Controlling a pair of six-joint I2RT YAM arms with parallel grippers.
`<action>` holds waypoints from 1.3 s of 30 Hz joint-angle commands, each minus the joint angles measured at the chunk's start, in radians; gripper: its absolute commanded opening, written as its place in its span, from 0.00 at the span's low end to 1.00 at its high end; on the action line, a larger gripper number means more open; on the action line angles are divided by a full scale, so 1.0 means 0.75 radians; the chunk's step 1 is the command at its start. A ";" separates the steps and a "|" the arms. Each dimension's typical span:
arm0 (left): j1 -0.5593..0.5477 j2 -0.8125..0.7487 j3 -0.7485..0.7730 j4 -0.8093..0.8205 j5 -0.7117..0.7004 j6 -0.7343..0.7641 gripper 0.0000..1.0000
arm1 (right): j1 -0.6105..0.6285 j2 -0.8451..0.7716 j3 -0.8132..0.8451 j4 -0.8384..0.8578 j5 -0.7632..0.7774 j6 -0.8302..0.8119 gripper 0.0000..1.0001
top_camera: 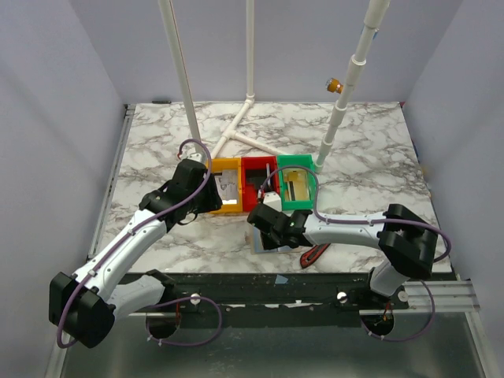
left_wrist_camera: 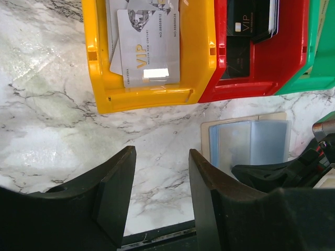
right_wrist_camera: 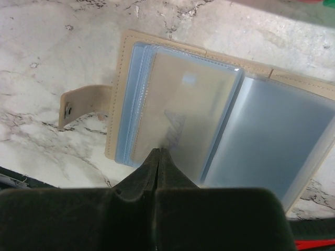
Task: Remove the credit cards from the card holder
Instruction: Remove the credit card from the card holder.
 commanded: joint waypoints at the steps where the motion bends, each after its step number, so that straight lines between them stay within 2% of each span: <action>1: -0.001 -0.005 -0.021 0.007 0.032 -0.006 0.47 | 0.011 0.041 0.065 0.047 0.036 -0.009 0.01; 14: -0.001 0.019 -0.016 0.017 0.050 -0.006 0.47 | 0.010 0.093 0.069 0.070 0.037 -0.012 0.01; 29: -0.001 0.031 0.007 0.012 0.067 -0.006 0.47 | 0.005 0.056 0.007 -0.041 0.175 0.047 0.01; 39: -0.061 0.078 -0.002 0.082 0.195 -0.039 0.45 | -0.038 -0.024 -0.056 -0.063 0.198 0.088 0.01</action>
